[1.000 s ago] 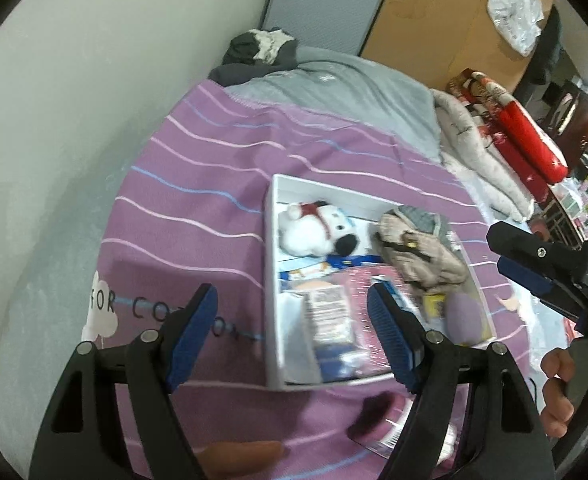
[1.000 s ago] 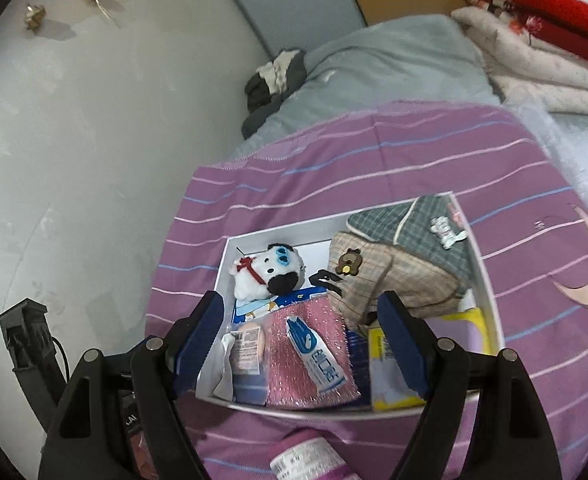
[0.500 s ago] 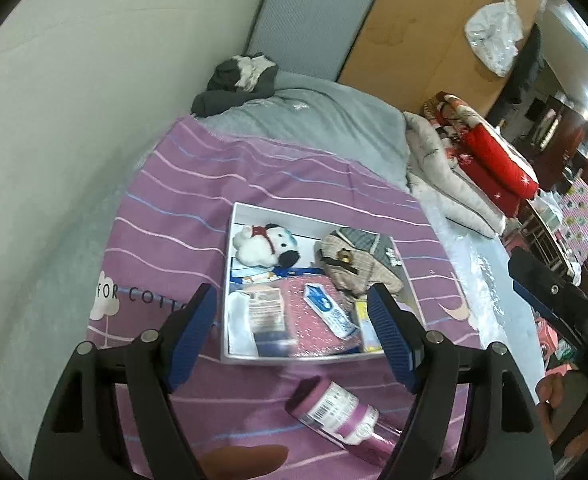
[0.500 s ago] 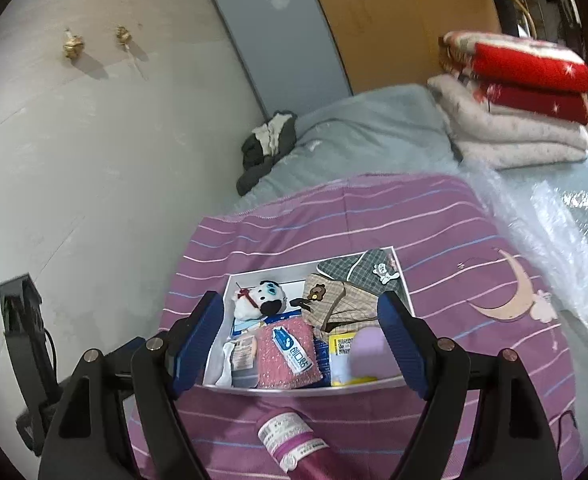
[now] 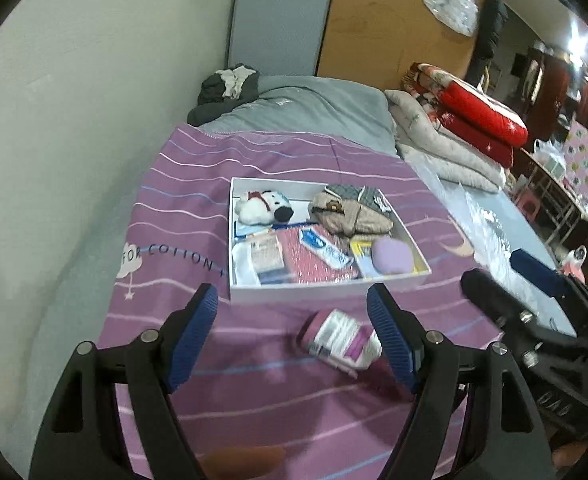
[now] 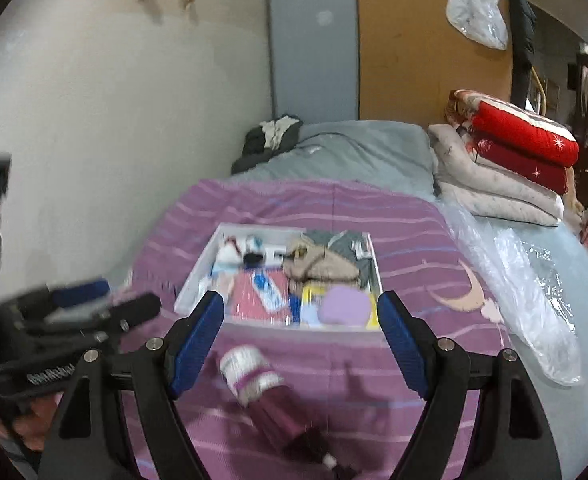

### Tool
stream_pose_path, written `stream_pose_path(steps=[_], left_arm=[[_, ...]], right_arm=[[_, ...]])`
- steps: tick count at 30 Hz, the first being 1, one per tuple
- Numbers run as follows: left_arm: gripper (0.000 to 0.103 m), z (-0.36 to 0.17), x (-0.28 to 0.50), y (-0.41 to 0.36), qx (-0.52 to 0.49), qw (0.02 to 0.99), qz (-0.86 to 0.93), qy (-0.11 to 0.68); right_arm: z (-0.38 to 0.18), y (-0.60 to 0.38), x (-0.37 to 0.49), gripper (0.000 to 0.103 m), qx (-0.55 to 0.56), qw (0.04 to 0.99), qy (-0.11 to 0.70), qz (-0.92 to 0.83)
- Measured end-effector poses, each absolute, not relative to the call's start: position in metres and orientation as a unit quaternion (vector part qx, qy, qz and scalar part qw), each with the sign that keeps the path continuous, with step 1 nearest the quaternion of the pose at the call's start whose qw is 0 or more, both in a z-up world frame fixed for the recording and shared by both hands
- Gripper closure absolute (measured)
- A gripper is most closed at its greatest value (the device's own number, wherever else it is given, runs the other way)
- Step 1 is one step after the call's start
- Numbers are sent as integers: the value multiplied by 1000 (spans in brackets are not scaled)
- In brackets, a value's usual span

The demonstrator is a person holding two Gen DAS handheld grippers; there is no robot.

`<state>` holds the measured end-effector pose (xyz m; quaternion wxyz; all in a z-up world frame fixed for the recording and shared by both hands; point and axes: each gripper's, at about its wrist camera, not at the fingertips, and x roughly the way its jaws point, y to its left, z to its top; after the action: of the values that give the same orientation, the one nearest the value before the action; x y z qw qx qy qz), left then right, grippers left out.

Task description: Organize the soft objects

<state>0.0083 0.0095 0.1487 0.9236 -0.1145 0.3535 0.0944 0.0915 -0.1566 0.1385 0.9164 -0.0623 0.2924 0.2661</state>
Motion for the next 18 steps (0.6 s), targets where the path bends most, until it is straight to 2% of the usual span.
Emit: stream_pose_path(steps=[7,18], left_arm=[[26,138,-19,-3,-108,930,96,337],[26,89,-44,-20,-81,932,136,325]], right_arm=[[108,-187,66,23,30,911,304,276],[62,-187,42,23,13,929,286,235]])
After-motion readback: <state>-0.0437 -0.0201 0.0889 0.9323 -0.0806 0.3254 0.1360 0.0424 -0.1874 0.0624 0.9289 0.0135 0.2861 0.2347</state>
